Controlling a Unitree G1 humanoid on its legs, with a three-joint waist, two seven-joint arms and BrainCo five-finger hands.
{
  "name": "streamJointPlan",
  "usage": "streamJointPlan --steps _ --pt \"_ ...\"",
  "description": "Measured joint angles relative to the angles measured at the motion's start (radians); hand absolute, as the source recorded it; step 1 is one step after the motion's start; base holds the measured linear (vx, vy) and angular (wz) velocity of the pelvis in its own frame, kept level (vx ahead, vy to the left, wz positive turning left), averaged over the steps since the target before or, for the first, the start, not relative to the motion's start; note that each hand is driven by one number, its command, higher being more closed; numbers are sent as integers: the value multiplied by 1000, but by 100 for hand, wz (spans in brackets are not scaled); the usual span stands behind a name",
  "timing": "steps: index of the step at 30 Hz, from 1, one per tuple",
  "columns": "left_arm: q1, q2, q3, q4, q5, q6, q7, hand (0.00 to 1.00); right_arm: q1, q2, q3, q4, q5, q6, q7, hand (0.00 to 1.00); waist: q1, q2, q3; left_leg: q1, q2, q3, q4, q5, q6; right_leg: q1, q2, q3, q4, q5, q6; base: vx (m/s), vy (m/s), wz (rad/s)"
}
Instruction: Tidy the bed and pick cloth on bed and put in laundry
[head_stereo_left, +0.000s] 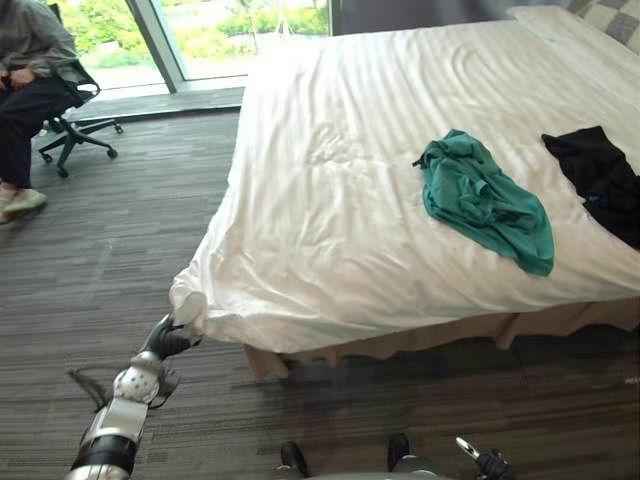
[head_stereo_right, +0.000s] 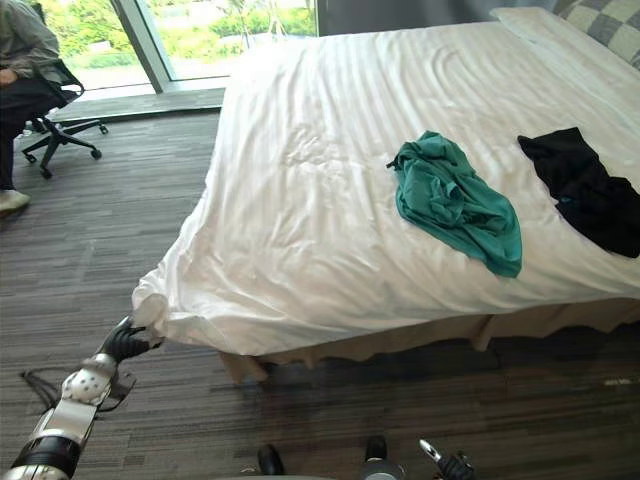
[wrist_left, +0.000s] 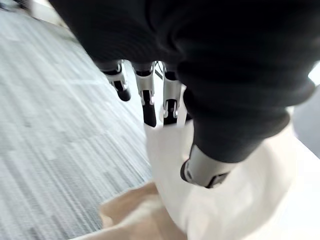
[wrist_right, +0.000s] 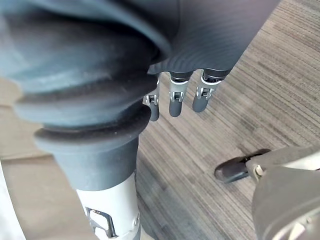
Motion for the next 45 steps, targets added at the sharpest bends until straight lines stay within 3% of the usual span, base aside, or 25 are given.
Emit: streamJointPlan --steps 4,9,10,15,19,23,27,31,36,39,45 --pt "90 -66 175 -13 -1 44 72 0 7 -11 -54 -50 10 3 -3 0 40 -3 -42 10 -1 -23 0 -2 -3 25 0 -16 0 -12 1 43 -4 18" --pt "210 -186 274 -144 -12 74 132 0 -20 -33 -4 -344 -3 10 -33 0 40 3 -53 9 -3 -39 0 -7 -5 24 -3 -28 0 -26 2 -33 2 7" --pt "224 -211 311 -140 -12 73 142 0 -33 -50 18 -418 -29 8 -39 100 40 2 -54 8 -3 -39 0 -9 -2 23 -2 -28 0 -26 2 -47 4 -1" --pt "223 -245 353 -28 -115 72 180 0 -96 -157 143 -566 -79 -11 -44 100 38 -12 -62 -10 -4 -64 0 -10 -1 13 3 -30 -7 -26 2 -7 -8 5" --pt "209 -279 273 7 -208 46 189 0 -218 -268 358 -693 -79 -61 5 100 38 -27 -68 -35 -9 -80 3 -3 0 -4 2 -33 -12 -10 3 52 -4 6" --pt "151 -329 226 79 -291 19 175 0 -393 -312 508 -719 -54 -100 50 100 42 -28 -62 -56 -21 -123 7 3 8 1 2 -62 -17 -3 0 77 -7 20" --pt "128 -392 145 80 -380 -11 186 0 -562 -309 650 -718 38 -130 70 100 83 -30 -32 -96 -24 -167 8 15 18 -10 3 -96 -18 -3 -1 16 -4 34" --pt "124 -492 79 72 -425 -16 184 0 -850 -309 741 -695 104 -152 70 100 142 -25 75 -170 -19 -245 9 50 20 -46 10 -165 0 -7 -8 -65 -8 48" --pt "91 -495 90 72 -573 -31 189 0 -1170 -309 789 -552 177 -170 67 100 207 -18 192 -263 -14 -324 12 92 20 -112 14 -227 46 -20 -26 -77 -7 44" --pt "69 -495 89 72 -582 -39 189 0 -1299 -304 823 -540 198 -178 66 100 229 -7 260 -327 -19 -361 10 117 22 -178 -1 -253 99 -38 -25 -55 25 33" --pt "-4 -494 5 44 -581 -53 185 0 -1371 -271 877 -489 211 -187 64 100 262 32 370 -467 -35 -415 9 160 24 -355 -73 -292 282 -108 -28 -51 19 27"
